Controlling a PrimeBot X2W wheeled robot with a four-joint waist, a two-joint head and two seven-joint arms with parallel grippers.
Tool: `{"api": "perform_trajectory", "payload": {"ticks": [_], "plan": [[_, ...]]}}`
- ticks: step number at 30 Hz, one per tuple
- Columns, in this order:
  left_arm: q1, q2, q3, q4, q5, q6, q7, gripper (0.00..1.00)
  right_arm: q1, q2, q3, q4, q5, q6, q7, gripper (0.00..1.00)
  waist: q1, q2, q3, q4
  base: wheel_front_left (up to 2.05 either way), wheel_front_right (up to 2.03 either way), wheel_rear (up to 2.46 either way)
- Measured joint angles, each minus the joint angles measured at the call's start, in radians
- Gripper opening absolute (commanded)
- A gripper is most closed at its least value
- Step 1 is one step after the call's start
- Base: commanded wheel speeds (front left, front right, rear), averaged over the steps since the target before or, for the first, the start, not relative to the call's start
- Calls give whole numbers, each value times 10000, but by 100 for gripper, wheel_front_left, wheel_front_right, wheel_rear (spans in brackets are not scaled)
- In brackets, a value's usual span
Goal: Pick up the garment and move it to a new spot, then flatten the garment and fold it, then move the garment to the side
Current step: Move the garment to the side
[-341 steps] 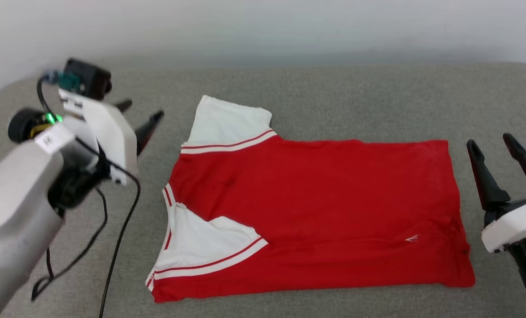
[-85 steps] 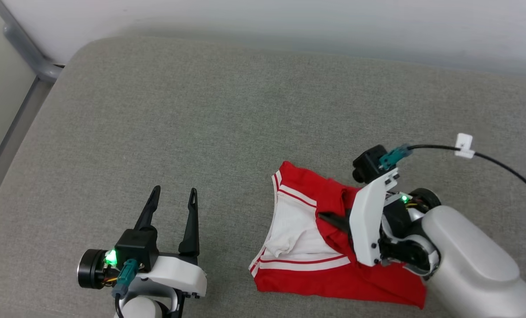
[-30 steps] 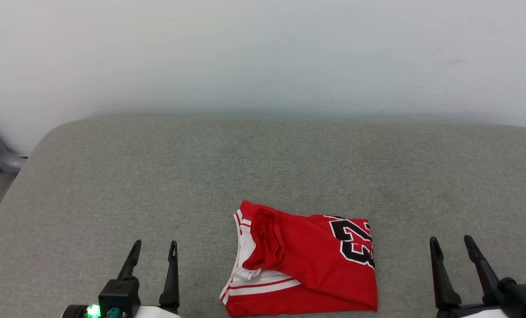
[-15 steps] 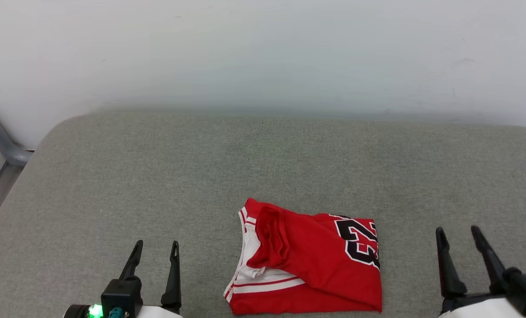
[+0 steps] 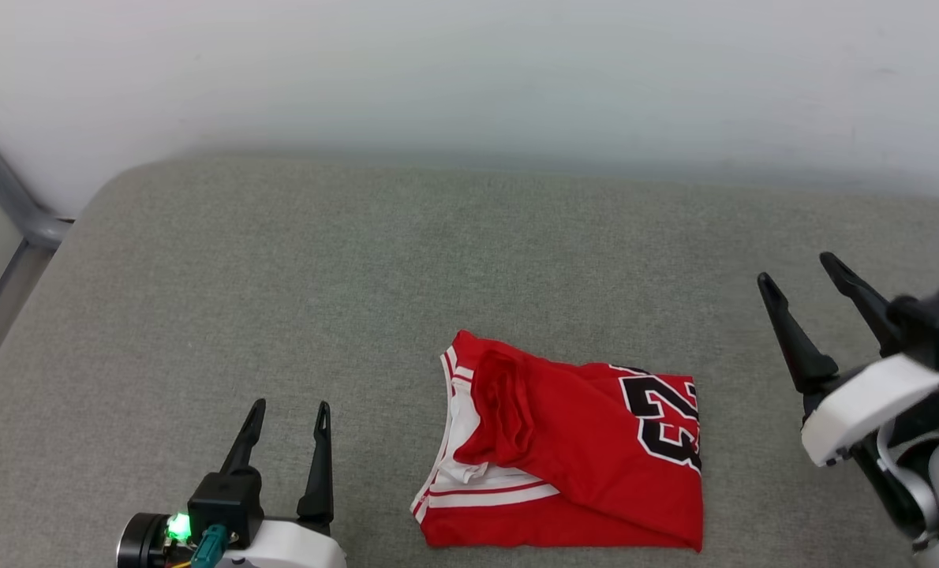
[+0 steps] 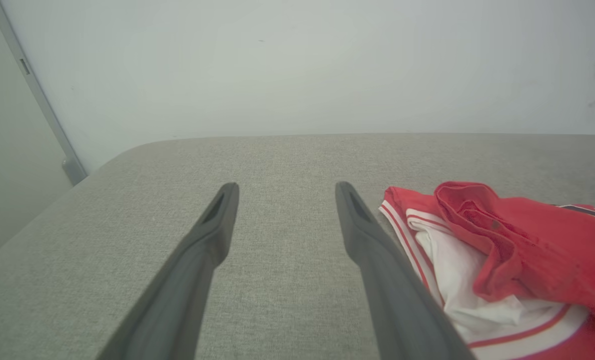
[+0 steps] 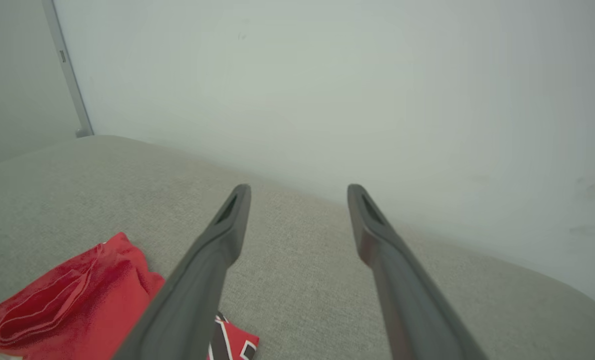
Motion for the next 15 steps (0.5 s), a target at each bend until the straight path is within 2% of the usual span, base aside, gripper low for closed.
{"api": "perform_trajectory", "payload": {"ticks": [5,8,15], "plan": [[-235,-4,-13,-13,-25,-4,0,100,-737,-974,1009,132,1544,0,2500,100,0,0,318,122,0,0,0],[-340,-4,-35,-27,-25,-4,0,100,-773,-1275,1244,380,2656,-2,4061,100,0,0,490,175,0,0,0],[-733,-15,-221,-25,-69,-6,0,100,-552,-1323,1118,920,4872,-2,6767,100,0,0,949,344,0,0,0]]}}
